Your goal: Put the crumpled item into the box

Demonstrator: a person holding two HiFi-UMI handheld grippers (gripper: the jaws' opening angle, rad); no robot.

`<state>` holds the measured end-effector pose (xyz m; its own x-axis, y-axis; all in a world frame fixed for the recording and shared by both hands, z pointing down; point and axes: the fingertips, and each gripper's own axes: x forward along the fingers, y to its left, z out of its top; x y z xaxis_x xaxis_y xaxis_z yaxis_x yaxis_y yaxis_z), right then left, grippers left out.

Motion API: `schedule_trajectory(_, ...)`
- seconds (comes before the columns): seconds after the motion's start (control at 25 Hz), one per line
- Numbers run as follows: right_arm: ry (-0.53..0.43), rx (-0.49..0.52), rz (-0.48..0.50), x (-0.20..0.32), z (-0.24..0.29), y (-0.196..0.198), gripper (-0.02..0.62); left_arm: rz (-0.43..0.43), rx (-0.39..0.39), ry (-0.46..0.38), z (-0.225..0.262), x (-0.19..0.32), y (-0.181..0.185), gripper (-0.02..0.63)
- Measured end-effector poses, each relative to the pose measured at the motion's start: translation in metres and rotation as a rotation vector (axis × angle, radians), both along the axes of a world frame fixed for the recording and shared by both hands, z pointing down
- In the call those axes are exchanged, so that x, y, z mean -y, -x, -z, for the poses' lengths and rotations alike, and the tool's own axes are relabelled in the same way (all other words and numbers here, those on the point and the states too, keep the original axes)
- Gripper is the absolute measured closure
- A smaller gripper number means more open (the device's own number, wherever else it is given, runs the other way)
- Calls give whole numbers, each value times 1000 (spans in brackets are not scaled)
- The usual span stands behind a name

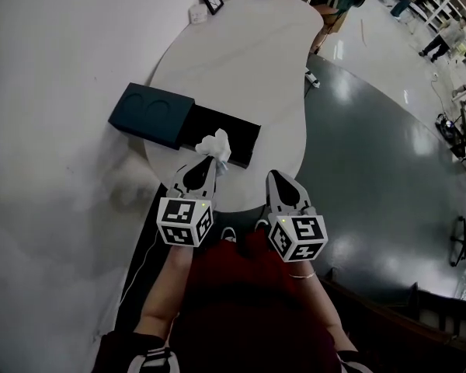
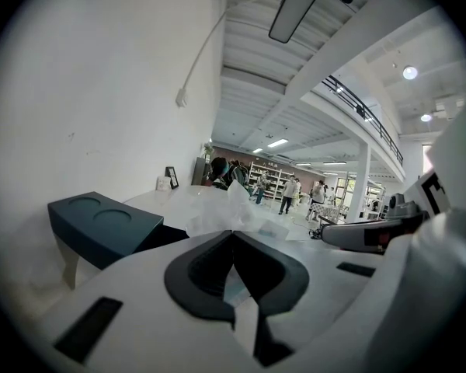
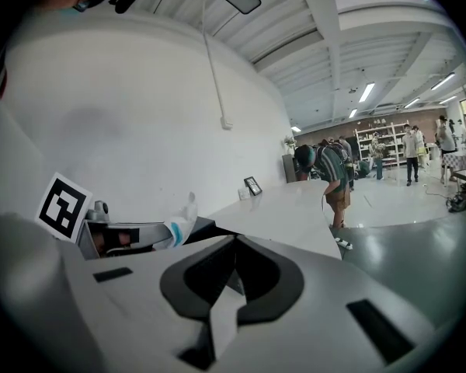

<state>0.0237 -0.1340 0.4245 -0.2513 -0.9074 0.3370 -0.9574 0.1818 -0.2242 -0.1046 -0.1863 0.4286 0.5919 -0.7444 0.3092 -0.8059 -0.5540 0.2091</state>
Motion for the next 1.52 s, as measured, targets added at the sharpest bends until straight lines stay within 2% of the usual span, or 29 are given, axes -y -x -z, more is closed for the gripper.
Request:
schedule_trajectory(0.4, -6, 16, 10, 12, -1, -9, 580, 7, 19, 0, -1, 12, -10, 581)
schedule_trajectory(0.8, -7, 42, 53, 50, -6, -16, 580, 32, 57, -1, -4, 44, -17, 582)
schedule_trajectory(1.52, 78, 46, 81, 95, -38, -37, 580, 9, 104, 99, -44, 86, -47, 582)
